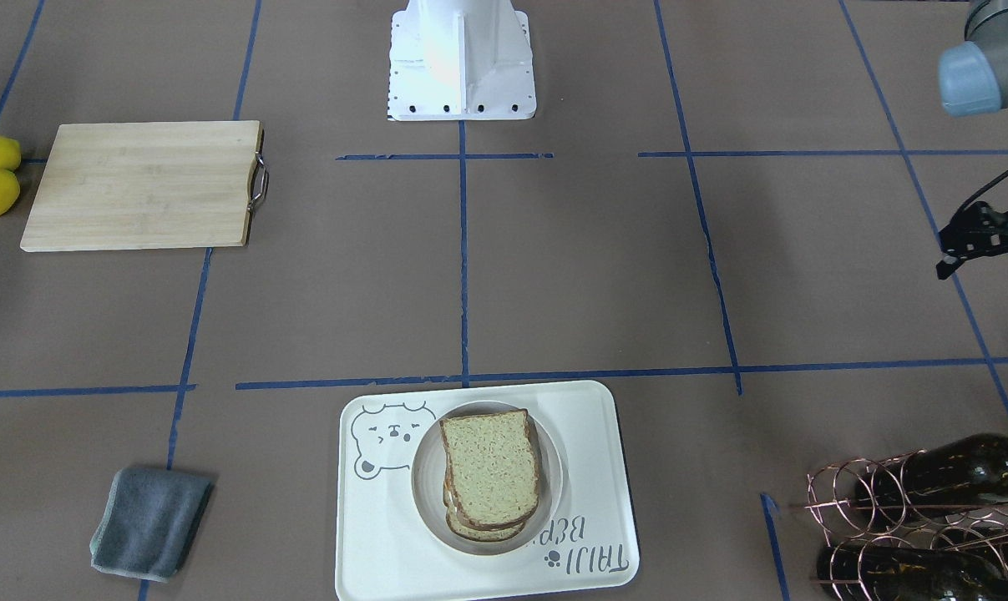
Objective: Make sandwich and place on tray
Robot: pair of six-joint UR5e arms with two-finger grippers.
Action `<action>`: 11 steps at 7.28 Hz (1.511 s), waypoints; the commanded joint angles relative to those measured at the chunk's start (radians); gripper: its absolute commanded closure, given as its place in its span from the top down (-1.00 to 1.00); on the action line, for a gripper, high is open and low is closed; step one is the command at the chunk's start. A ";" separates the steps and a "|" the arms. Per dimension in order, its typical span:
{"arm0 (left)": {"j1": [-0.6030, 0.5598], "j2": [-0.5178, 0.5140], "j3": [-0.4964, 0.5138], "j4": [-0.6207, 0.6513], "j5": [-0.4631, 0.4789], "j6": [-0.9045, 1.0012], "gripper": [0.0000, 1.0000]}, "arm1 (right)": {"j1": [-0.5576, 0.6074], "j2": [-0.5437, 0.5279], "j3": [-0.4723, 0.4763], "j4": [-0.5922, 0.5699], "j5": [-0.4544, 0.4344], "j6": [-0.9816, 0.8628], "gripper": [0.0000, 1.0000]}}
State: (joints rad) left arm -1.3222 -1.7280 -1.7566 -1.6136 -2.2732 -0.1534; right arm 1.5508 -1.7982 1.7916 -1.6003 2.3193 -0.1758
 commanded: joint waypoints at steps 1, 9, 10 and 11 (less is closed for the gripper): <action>-0.079 0.011 0.026 0.270 -0.023 0.054 1.00 | 0.000 -0.001 0.002 -0.001 0.000 -0.001 1.00; -0.325 0.212 0.063 0.096 -0.066 0.291 1.00 | 0.000 -0.006 0.005 -0.003 0.009 0.009 1.00; -0.325 0.209 0.054 0.095 -0.068 0.296 1.00 | 0.000 -0.006 0.006 -0.001 0.008 0.000 1.00; -0.324 0.208 0.051 0.093 -0.075 0.301 1.00 | 0.000 -0.012 0.006 -0.001 0.002 -0.004 1.00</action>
